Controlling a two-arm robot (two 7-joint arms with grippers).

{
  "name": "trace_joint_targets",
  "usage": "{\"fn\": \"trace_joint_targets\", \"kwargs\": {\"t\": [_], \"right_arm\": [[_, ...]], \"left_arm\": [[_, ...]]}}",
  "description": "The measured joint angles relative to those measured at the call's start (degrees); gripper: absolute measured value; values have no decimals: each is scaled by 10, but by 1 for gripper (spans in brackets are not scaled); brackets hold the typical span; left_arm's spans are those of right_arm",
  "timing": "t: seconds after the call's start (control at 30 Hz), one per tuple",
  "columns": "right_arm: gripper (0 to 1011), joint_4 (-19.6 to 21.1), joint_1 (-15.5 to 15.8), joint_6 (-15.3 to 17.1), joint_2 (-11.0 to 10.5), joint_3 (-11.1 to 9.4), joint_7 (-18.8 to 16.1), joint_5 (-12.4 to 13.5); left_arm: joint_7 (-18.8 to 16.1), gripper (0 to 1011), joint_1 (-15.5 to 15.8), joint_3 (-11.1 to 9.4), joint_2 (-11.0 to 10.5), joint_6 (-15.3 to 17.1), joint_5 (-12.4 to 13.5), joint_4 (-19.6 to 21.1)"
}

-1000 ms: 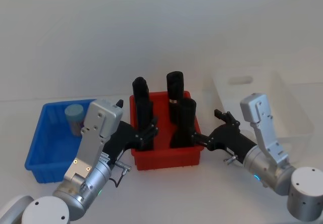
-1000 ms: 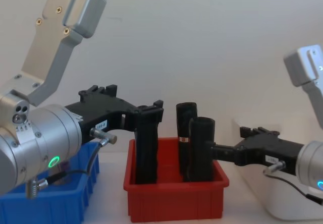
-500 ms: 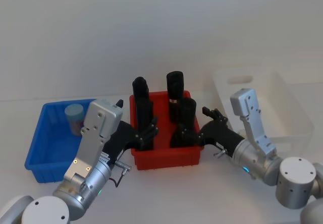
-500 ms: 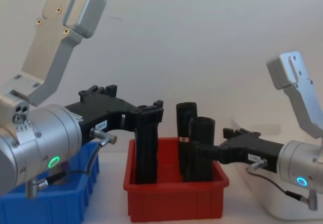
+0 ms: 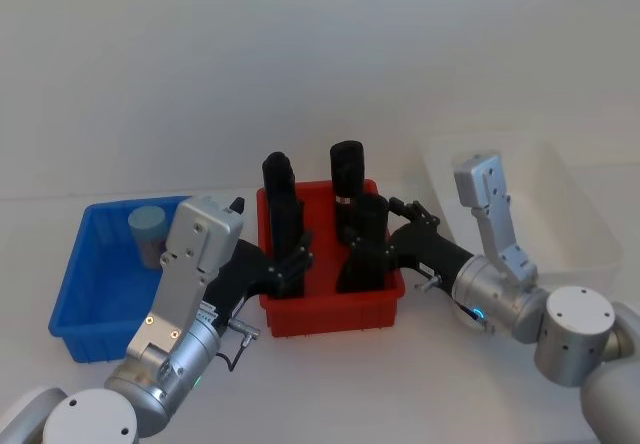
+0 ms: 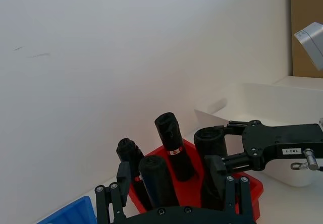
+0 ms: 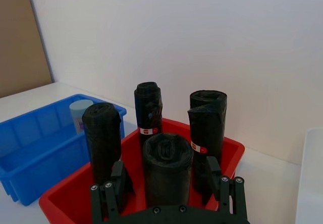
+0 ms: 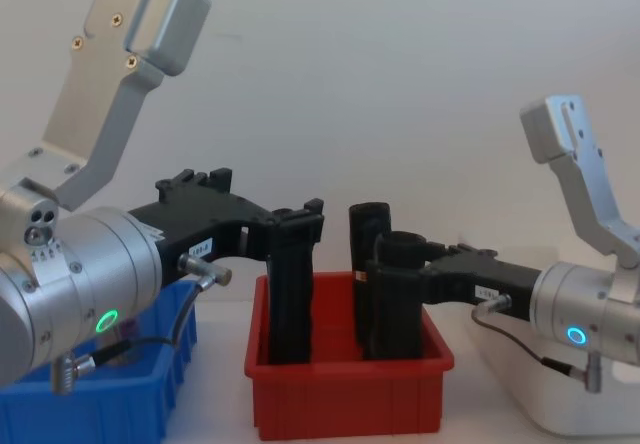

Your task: Pick the cotton swabs from the blue box and place them into the white box.

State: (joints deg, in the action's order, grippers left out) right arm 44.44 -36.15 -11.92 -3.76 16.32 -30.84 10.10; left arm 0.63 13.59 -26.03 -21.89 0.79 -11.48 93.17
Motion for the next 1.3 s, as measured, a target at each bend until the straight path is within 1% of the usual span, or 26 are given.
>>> {"fn": "trace_joint_targets", "kwargs": {"t": [0.07, 0.1, 0.17, 0.2, 0.3, 0.33, 0.37, 0.4, 0.5, 0.53, 0.57, 0.67, 0.7, 0.8, 1.0, 1.13, 1.17, 1.23, 1.27, 1.3], "right_arm": [[1001, -18, -11, -5, 3, -1, -8, 3], [1001, -18, -11, -5, 3, -1, -8, 3], [950, -31, -19, -9, 5, -2, -14, 6], [950, -42, -27, -11, 7, -3, -19, 8], [893, -58, -37, -15, 10, -4, -27, 11], [843, -67, -42, -17, 11, -5, -32, 12], [824, -73, -46, -18, 12, -5, -35, 13], [773, -77, -48, -19, 12, -6, -37, 14], [714, -92, -58, -23, 15, -6, -46, 16], [654, -100, -62, -25, 16, -7, -49, 16], [654, -103, -64, -26, 16, -7, -51, 17], [564, -112, -70, -28, 17, -7, -56, 18], [496, -114, -72, -29, 17, -8, -58, 18], [464, -114, -73, -29, 17, -8, -59, 18], [421, -95, -67, -23, 15, -9, -59, 19], [400, -57, -51, -11, 8, -11, -52, 22], [393, -40, -44, -6, 6, -12, -49, 24], [386, -25, -37, -1, 4, -13, -46, 25], [378, -1, -28, 5, 0, -14, -41, 28], [374, 9, -23, 8, -1, -15, -38, 29]], "left_arm": [[0, 1004, 0, 0, 0, 0, 0, 0], [0, 1004, 0, 0, 0, 0, 0, 0], [0, 1004, 0, 0, 0, 0, 0, 0], [0, 1004, 0, 0, 0, 0, 0, 0], [0, 1004, 0, 0, 0, 0, 0, 0], [0, 1004, 0, 0, 0, 0, 0, 0], [0, 1004, 0, 0, 0, 0, 0, 0], [0, 1004, 0, 0, 0, 0, 0, 0], [0, 1004, 0, 0, 0, 0, 0, 0], [0, 1004, 0, 0, 0, 0, 0, 0], [0, 1004, 0, 0, 0, 0, 0, 0], [0, 1004, 0, 0, 0, 0, 0, 0], [0, 1004, 0, 0, 0, 0, 0, 0], [0, 1004, 0, 0, 0, 0, 0, 0], [0, 1004, 0, 0, 0, 0, 0, 0], [0, 1004, 0, 0, 0, 0, 0, 0], [0, 1004, 0, 0, 0, 0, 0, 0], [0, 1004, 0, 0, 0, 0, 0, 0], [0, 1004, 0, 0, 0, 0, 0, 0], [0, 1004, 0, 0, 0, 0, 0, 0]]}}
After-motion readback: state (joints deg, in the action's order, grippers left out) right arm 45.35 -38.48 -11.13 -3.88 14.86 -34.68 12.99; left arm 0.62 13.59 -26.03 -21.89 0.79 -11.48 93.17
